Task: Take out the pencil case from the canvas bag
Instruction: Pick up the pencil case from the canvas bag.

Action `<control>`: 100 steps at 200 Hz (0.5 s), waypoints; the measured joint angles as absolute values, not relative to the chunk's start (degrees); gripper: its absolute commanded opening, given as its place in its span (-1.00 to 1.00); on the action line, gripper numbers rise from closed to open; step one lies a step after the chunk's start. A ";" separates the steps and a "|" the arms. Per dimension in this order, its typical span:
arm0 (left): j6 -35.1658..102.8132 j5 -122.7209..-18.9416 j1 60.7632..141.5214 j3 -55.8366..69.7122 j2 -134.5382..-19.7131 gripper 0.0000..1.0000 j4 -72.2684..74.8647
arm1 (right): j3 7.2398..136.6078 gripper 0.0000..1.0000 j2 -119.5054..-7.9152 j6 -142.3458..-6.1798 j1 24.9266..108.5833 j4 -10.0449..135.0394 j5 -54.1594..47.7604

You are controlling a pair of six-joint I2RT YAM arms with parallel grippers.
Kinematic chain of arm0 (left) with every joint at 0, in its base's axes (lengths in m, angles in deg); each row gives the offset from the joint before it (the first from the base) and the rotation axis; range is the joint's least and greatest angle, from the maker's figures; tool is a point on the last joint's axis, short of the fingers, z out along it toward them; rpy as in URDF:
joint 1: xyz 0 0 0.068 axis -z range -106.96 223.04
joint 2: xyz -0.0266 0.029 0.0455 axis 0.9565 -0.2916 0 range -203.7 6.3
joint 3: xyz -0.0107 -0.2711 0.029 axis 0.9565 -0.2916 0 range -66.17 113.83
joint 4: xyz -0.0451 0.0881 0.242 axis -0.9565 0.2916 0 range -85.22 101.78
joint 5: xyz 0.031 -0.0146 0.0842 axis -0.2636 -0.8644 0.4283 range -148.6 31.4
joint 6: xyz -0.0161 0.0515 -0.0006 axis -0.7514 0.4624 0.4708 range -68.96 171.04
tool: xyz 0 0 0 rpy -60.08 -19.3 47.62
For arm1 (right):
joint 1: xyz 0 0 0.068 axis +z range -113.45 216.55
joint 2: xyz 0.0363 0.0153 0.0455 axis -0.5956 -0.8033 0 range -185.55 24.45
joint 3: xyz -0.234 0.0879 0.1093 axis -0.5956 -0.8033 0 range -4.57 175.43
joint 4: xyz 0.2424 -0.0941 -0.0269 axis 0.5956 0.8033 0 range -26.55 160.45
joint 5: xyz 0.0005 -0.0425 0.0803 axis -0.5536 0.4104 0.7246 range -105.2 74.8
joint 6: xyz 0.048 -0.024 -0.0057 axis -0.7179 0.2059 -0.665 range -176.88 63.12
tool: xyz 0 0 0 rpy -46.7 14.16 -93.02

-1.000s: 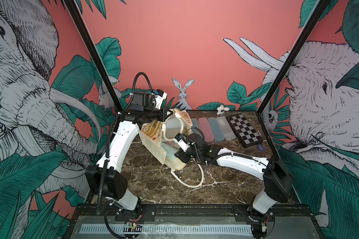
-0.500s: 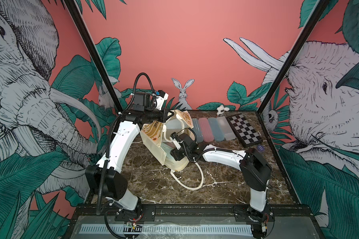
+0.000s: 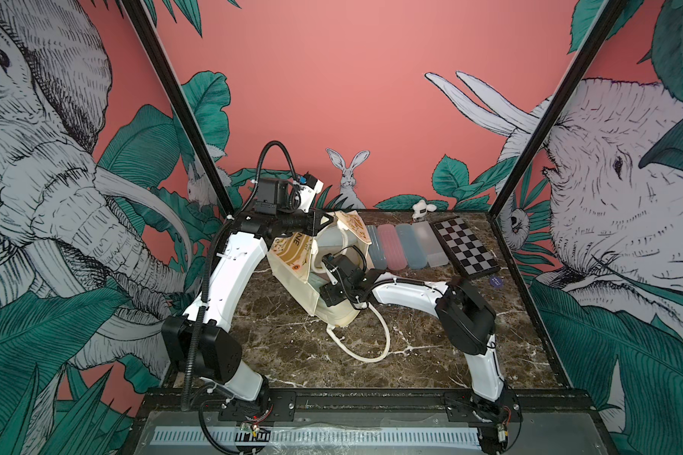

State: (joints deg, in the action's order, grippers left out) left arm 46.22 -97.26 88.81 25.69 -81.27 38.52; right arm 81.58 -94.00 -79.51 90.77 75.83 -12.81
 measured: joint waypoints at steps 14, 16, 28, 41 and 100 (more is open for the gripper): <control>46.01 -97.41 89.08 23.81 -80.06 -1.00 37.34 | 81.95 0.39 -94.35 -79.84 90.70 76.27 -11.82; 45.96 -97.41 89.12 23.55 -79.91 -1.00 37.16 | 81.98 0.38 -94.37 -79.88 90.68 76.33 -11.73; 45.81 -97.43 89.43 22.15 -79.10 -1.00 36.24 | 82.00 0.35 -94.61 -80.19 90.55 76.55 -11.10; 45.63 -97.43 89.75 20.79 -78.29 -1.00 35.39 | 82.00 0.30 -94.83 -80.63 90.40 76.84 -10.42; 45.15 -96.97 90.15 17.25 -75.98 -1.00 33.16 | 80.93 -0.09 -94.96 -81.00 90.11 76.73 -8.46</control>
